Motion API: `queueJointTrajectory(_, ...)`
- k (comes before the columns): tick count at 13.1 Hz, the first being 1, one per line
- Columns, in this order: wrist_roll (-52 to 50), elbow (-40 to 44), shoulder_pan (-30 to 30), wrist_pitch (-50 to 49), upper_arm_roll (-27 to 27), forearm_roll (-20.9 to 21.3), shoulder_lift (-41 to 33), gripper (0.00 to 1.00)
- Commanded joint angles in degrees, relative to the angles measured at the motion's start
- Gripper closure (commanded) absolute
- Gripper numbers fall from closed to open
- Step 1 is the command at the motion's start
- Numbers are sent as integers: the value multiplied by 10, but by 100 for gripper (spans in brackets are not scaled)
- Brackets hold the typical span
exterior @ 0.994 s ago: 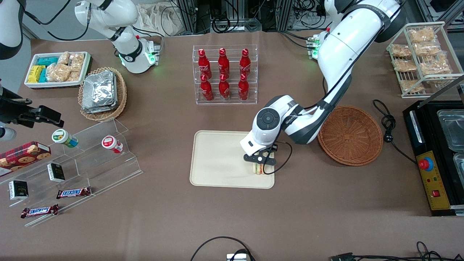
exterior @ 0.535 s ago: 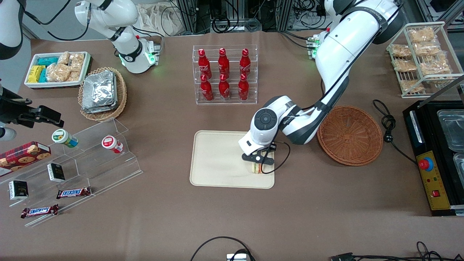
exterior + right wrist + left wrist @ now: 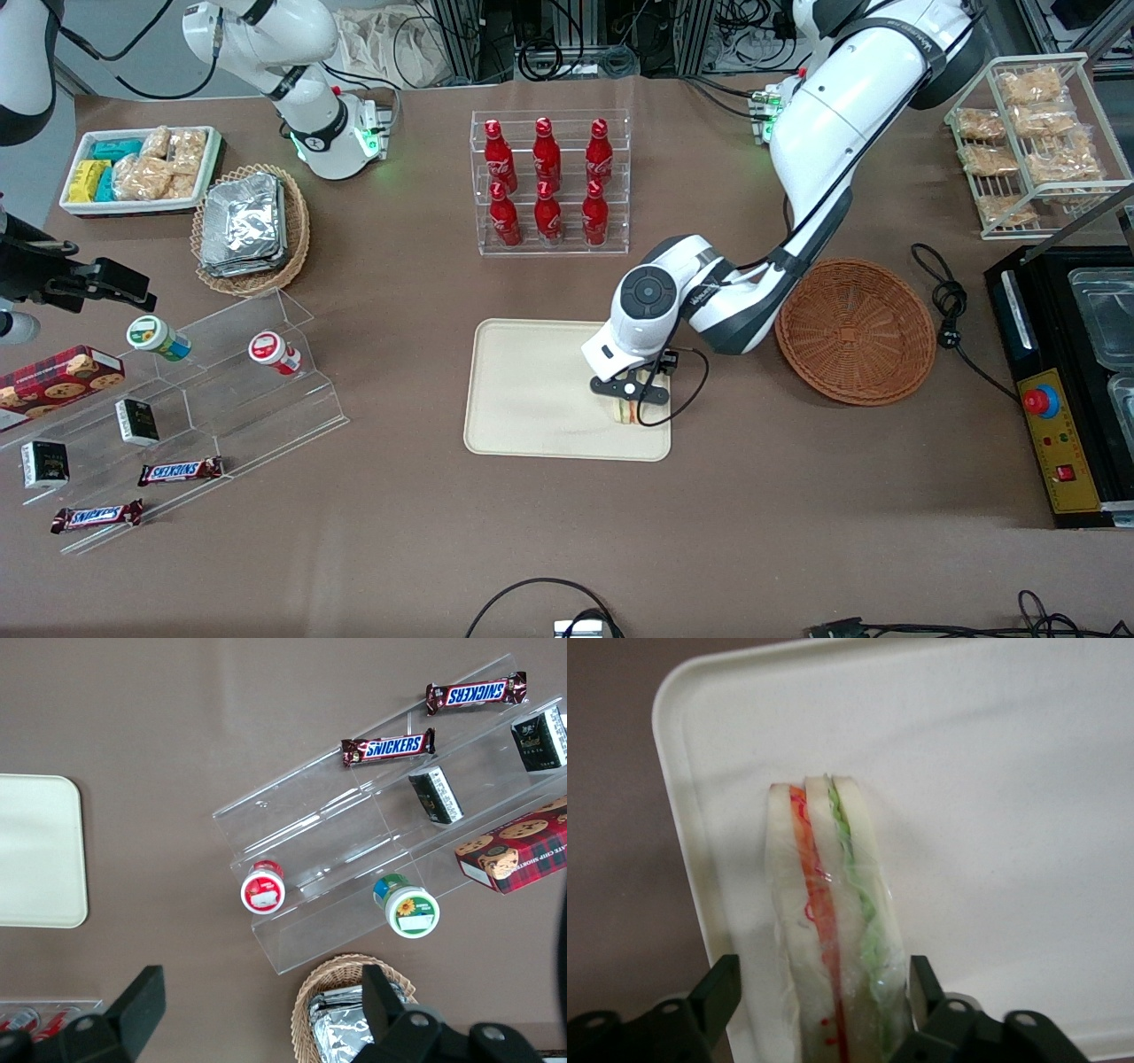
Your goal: Place sandwich from basket to tray
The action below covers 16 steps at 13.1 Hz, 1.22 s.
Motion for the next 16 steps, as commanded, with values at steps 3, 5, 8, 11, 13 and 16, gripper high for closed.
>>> queueJointTrajectory(3, -57, 83, -5, -118, 3, 10, -19, 0)
queueJointTrajectory(5, -64, 126, -4, -172, 6, 10, -23, 0)
queueJointTrajectory(8, -97, 144, 26, -211, 20, 10, -54, 0)
queueJointTrajectory(11, -86, 139, 80, -275, 19, 5, -92, 0)
queueJointTrajectory(13, -85, 138, 103, -290, 18, 3, -110, 0)
queueJointTrajectory(16, -86, 138, 131, -291, 16, -2, -126, 0)
